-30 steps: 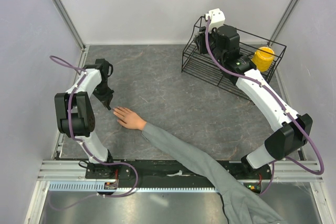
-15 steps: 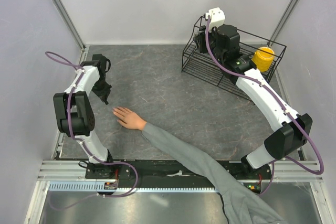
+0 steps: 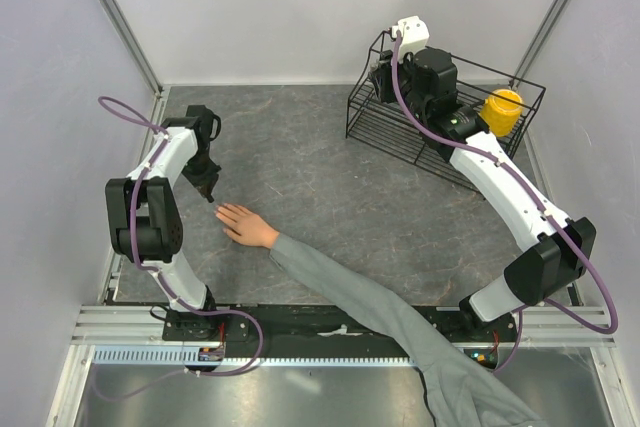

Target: Paint the nails

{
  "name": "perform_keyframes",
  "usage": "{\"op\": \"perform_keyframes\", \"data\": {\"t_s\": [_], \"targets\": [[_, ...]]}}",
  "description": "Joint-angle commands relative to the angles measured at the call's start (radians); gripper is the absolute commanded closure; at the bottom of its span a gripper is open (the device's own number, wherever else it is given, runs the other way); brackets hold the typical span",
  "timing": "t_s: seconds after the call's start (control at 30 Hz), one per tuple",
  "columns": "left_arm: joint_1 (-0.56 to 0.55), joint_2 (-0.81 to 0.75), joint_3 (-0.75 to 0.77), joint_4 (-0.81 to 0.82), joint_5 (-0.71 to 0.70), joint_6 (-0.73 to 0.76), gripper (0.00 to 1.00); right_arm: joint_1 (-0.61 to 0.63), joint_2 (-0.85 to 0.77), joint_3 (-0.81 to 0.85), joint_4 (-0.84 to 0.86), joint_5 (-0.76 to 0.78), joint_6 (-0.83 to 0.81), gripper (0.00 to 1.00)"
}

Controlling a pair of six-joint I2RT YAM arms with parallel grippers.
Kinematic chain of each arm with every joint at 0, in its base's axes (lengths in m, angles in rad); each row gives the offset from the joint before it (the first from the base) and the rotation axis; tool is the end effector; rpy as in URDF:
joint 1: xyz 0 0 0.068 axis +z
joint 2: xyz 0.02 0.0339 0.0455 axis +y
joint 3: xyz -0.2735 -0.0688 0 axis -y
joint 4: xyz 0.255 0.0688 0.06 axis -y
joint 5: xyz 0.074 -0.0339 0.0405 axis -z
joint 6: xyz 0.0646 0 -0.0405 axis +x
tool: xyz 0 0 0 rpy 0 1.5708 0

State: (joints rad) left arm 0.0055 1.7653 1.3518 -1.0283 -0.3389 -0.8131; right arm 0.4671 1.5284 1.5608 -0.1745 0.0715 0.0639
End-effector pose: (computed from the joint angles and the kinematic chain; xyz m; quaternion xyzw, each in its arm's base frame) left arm 0.3477 0.0234 0.2005 -0.4014 0.8981 0.1298 0.1245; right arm 0.3578 0.1753 0.4354 -0.1282 0.7444 0.1457 0.6389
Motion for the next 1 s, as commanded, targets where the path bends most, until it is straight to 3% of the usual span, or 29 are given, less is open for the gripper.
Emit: {"op": "perform_keyframes", "data": {"t_s": [0.0, 0.97], "targets": [[0.005, -0.001, 0.003, -0.032, -0.041, -0.015, 0.98, -0.002, -0.036, 0.013, 0.04, 0.002, 0.002, 1.0], [0.011, 0.036, -0.011, -0.006, -0.035, -0.012, 0.98, -0.001, -0.022, 0.028, 0.036, 0.001, -0.006, 1.0]]}}
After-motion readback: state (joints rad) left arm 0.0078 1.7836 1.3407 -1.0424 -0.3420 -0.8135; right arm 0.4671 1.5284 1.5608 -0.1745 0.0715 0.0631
